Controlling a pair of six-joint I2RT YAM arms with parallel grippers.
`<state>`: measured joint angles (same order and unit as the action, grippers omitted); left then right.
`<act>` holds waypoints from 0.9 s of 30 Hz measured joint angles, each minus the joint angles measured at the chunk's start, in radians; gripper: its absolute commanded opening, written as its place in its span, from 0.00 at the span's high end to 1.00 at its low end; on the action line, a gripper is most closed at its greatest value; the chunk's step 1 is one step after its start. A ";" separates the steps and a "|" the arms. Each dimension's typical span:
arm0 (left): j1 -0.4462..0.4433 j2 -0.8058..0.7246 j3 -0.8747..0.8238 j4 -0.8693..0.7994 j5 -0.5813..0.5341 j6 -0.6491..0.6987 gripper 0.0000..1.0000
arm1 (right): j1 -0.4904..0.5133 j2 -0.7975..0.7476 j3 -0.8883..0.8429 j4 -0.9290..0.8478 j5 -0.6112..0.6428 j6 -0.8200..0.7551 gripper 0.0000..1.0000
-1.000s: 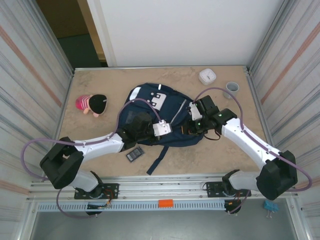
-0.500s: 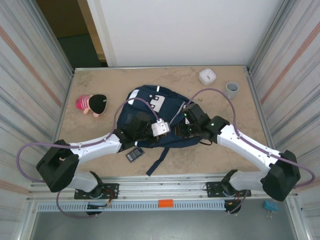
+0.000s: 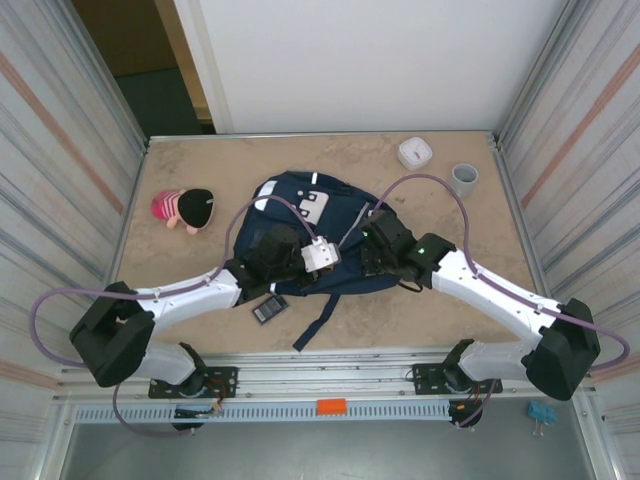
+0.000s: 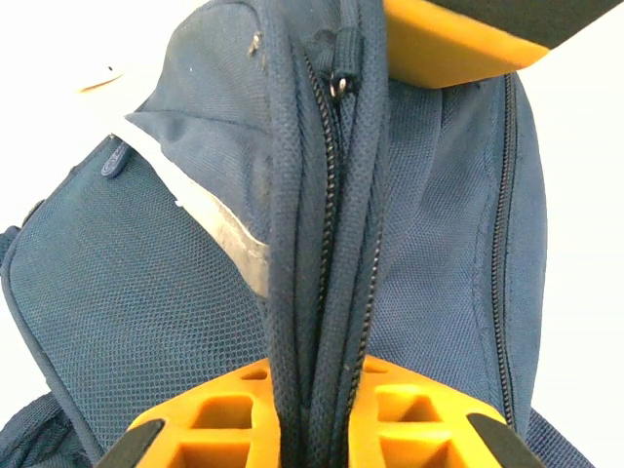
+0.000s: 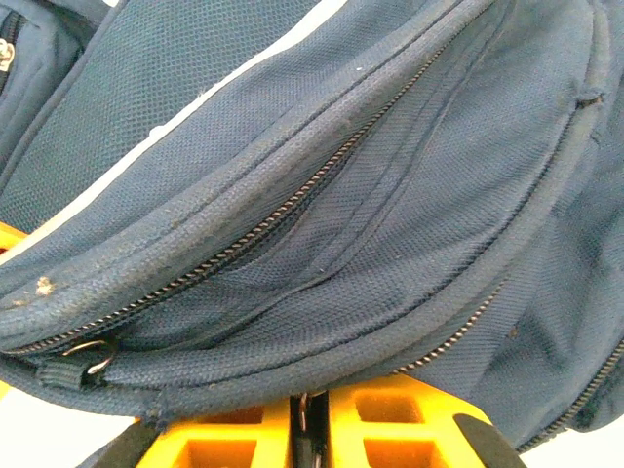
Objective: Pack books, pencil case, and school supplies into a backpack
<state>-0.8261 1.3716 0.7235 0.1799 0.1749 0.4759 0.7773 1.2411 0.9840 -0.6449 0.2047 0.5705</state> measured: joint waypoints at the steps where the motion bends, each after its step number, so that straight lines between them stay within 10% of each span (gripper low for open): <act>1: 0.000 -0.003 0.000 -0.001 0.000 -0.002 0.94 | -0.006 0.000 0.000 0.002 -0.011 -0.003 0.96; 16: 0.087 -0.064 -0.051 0.002 0.045 0.018 0.90 | -0.236 -0.071 -0.001 -0.021 -0.303 -0.156 1.00; 22: 0.101 -0.067 -0.053 -0.043 0.043 -0.036 0.55 | -0.254 -0.071 -0.037 -0.008 -0.412 -0.172 1.00; 27: 0.103 -0.119 -0.054 -0.110 -0.052 -0.331 0.33 | -0.252 -0.071 -0.064 0.021 -0.437 -0.140 1.00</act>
<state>-0.7227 1.2526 0.6697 0.0696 0.1230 0.1448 0.5251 1.1698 0.9195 -0.6235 -0.2325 0.4305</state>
